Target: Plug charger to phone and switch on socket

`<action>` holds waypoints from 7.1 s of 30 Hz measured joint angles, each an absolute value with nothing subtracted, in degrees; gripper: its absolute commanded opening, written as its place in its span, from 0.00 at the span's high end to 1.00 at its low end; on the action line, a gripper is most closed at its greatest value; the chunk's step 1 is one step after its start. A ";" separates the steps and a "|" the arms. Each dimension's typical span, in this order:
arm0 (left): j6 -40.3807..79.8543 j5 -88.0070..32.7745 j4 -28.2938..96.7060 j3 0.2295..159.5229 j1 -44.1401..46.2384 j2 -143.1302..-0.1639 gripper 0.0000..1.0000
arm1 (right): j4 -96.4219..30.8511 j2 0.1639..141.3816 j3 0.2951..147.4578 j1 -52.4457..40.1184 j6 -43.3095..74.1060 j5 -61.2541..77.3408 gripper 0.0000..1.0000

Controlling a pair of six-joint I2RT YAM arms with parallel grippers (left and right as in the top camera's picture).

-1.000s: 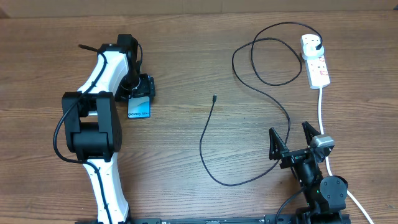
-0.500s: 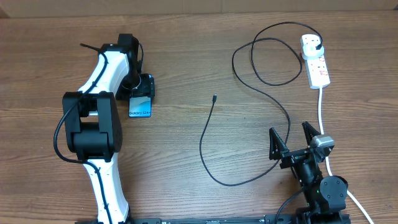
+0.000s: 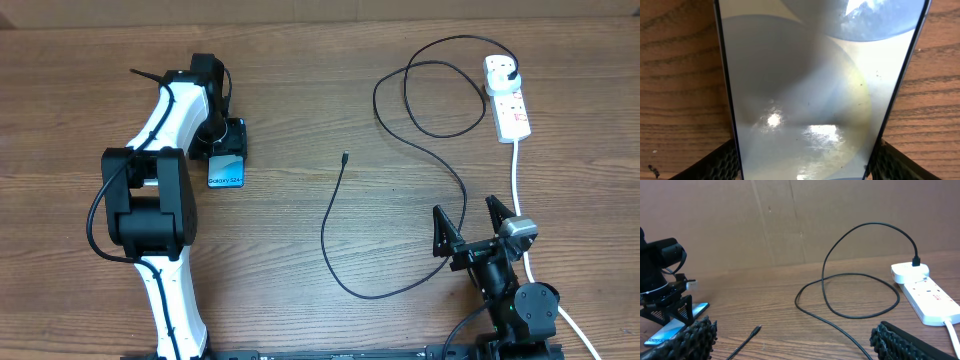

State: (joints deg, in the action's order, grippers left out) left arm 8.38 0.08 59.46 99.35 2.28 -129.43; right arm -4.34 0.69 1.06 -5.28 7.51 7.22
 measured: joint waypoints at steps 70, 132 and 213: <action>16.56 -7.16 77.03 113.86 2.28 -131.17 0.96 | -4.34 0.69 1.06 -5.28 7.49 7.22 0.00; 49.84 -51.75 95.79 114.04 5.76 -131.17 0.96 | -4.36 0.69 1.06 -5.28 7.51 7.22 0.00; 72.34 -10.81 86.11 121.99 18.85 -131.17 0.96 | 6.39 94.28 47.90 -26.00 51.16 29.21 0.35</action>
State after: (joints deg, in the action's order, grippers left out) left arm 72.34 -10.81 86.11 121.99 18.85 -131.17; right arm 6.39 94.28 47.90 -26.00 51.16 29.21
